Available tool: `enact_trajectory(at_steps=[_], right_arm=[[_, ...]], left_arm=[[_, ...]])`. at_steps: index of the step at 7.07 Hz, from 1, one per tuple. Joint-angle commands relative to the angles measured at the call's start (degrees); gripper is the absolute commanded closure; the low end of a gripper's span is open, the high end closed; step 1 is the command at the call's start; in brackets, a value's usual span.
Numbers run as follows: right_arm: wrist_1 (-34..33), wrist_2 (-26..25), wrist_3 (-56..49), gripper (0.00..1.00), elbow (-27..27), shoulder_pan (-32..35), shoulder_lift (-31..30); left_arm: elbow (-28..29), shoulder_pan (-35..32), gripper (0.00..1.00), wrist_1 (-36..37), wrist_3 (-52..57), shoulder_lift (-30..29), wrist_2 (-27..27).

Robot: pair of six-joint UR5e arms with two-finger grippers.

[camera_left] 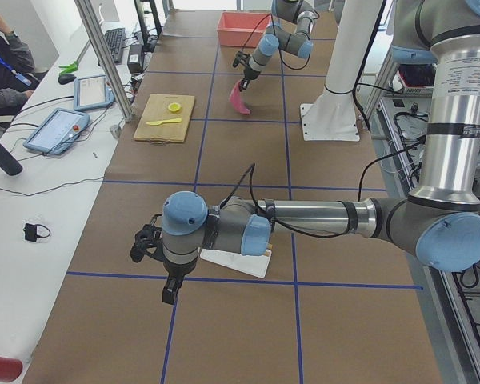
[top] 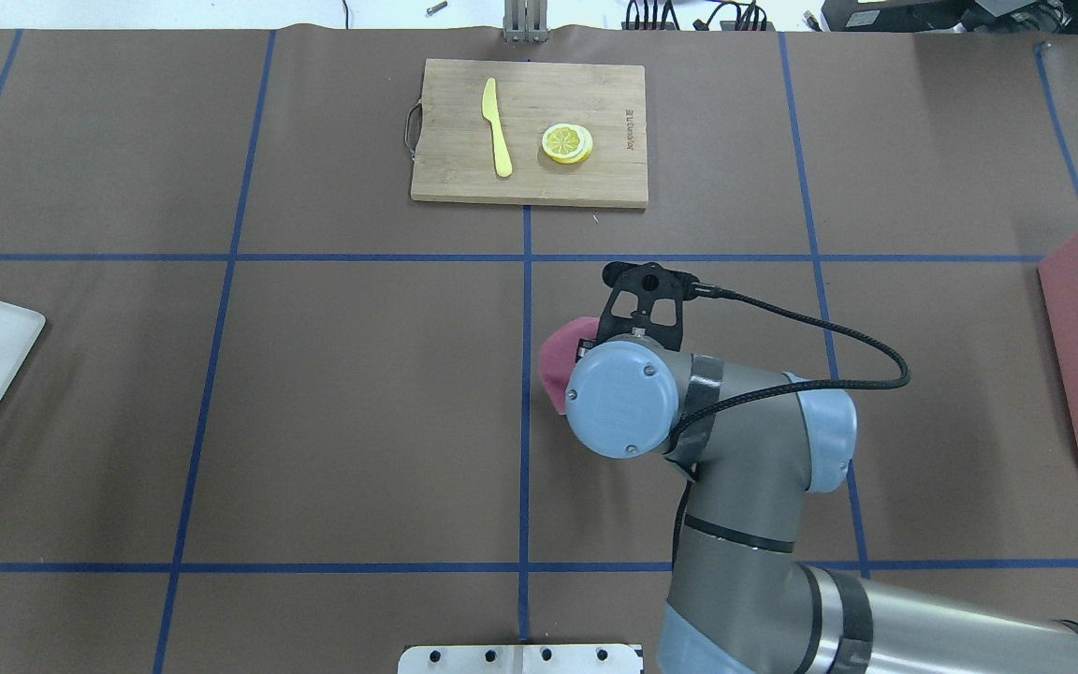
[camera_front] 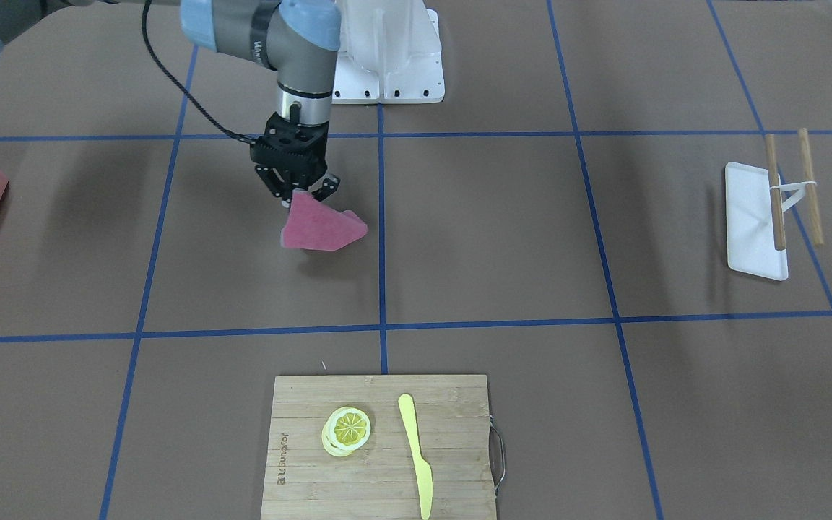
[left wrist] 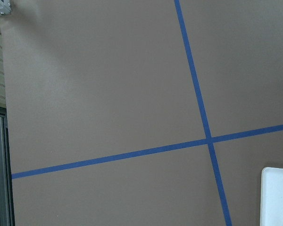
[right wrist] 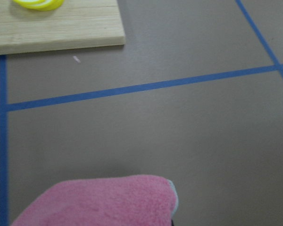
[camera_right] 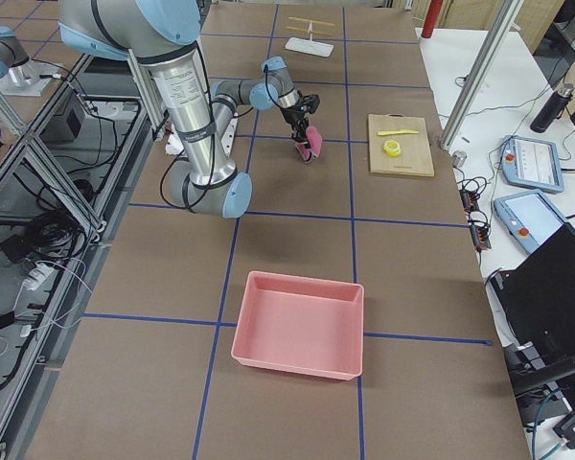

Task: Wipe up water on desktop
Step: 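Wipe the cloth back and forth across the table with the right gripper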

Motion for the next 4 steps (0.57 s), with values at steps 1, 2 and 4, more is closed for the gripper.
enact_trajectory(at_steps=[1, 2, 4], right_arm=[[3.3, -2.5, 6.8, 1.00, -2.7, -4.0, 4.0], [2.9, -2.7, 5.3, 1.00, -2.1, -4.0, 1.4], [1.4, -1.9, -4.6, 1.00, 2.7, -1.1, -6.4]], left_arm=[[-0.1, 0.0, 0.01, 0.0, 0.0, 0.1, 0.0], [-0.1, 0.1, 0.02, 0.0, 0.0, 0.1, 0.0], [-0.1, 0.1, 0.01, 0.1, -3.3, 0.1, -0.1]])
